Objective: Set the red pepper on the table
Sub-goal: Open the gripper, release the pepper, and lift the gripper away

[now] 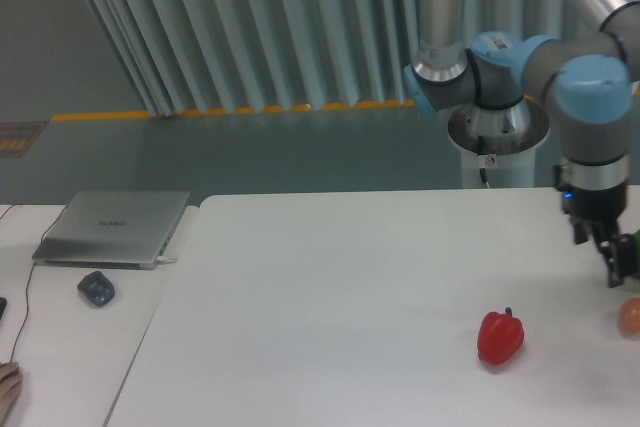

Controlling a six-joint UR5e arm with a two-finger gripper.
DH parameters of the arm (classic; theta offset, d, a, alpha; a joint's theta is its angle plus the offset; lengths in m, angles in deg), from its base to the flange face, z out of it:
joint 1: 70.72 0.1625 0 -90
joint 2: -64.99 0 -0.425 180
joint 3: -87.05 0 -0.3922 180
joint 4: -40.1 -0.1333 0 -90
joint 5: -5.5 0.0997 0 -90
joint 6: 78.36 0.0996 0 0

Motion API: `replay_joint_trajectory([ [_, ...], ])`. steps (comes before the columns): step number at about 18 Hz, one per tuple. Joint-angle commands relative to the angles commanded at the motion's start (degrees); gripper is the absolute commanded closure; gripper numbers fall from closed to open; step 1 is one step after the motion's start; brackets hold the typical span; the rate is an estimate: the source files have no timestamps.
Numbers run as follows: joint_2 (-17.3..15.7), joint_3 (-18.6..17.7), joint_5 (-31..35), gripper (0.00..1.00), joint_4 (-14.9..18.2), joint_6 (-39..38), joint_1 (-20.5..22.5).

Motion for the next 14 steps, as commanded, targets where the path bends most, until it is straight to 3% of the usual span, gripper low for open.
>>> replay_joint_trajectory([
  [4, 0.1, -0.6, -3.7, 0.00, -0.2, 2.5, -0.3],
  [14, 0.3, -0.5, -3.8, 0.00, -0.1, 2.5, -0.7],
])
